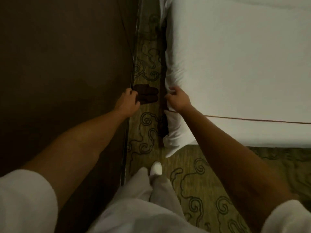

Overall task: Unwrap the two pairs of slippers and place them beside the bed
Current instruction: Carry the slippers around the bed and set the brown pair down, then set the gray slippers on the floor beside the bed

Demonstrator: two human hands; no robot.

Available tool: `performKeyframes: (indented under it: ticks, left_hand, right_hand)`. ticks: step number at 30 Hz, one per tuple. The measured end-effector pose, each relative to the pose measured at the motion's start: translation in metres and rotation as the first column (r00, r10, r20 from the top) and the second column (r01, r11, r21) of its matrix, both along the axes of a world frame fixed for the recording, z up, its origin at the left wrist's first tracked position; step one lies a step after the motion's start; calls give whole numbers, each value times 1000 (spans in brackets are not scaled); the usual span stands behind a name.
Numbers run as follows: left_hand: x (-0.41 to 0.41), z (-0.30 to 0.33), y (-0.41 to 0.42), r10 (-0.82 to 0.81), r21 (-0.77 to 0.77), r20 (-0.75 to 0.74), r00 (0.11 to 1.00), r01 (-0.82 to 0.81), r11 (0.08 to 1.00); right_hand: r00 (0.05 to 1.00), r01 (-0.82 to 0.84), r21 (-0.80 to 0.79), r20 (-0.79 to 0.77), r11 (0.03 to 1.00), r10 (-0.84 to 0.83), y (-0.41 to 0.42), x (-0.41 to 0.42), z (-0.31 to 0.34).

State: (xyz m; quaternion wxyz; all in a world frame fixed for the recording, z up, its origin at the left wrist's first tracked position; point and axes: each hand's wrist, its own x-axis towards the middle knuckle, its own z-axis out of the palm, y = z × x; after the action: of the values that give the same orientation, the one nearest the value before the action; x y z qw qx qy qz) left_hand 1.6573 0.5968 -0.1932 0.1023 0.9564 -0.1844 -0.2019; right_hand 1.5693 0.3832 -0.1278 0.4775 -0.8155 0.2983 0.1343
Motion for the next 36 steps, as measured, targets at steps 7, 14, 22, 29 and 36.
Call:
performKeyframes:
  ticks: [7, 14, 22, 29, 36]
  left_hand:
    - [-18, 119, -99, -302, -169, 268, 915, 354, 920]
    - [-99, 221, -268, -563, -216, 436, 702, 689, 692]
    - [-267, 279, -483, -700, -210, 549, 457, 886, 413]
    - [-404, 326, -644, -682, -166, 656, 324, 943, 289]
    - [-506, 346, -807, -705, -177, 662, 255, 967, 184]
  right_hand:
    - [946, 273, -236, 244, 933, -215, -74, -101, 125]
    - [800, 570, -274, 399, 775, -447, -159, -238, 198]
    - [624, 780, -377, 509, 499, -592, -300, -430, 248]
    - [566, 781, -573, 483, 247, -668, -426, -576, 288]
    - [486, 777, -615, 453, 133, -748, -540, -668, 298]
